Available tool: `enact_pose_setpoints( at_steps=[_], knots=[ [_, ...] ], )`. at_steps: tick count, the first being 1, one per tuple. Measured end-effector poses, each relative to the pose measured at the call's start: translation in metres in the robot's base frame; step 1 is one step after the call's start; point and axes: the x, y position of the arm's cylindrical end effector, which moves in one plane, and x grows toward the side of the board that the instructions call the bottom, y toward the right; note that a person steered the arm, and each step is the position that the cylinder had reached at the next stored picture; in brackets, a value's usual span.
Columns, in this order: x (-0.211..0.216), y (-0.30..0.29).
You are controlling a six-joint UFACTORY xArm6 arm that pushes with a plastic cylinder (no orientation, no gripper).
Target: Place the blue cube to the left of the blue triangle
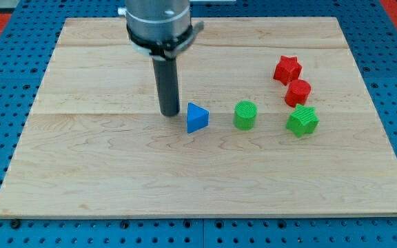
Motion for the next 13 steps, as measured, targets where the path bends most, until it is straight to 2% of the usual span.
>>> enact_pose_setpoints(
  at_steps=[1,2,3,4,5,6,7,8,9,10,12,13],
  knots=[
    [-0.056,0.019],
    [-0.104,0.121],
    [-0.190,0.143],
    [-0.221,0.112],
    [-0.203,0.020],
    [-0.191,-0.006],
    [-0.215,0.021],
    [-0.219,-0.038],
    [-0.203,-0.095],
    [-0.135,-0.127],
    [-0.179,-0.152],
    [-0.128,-0.162]
  ],
)
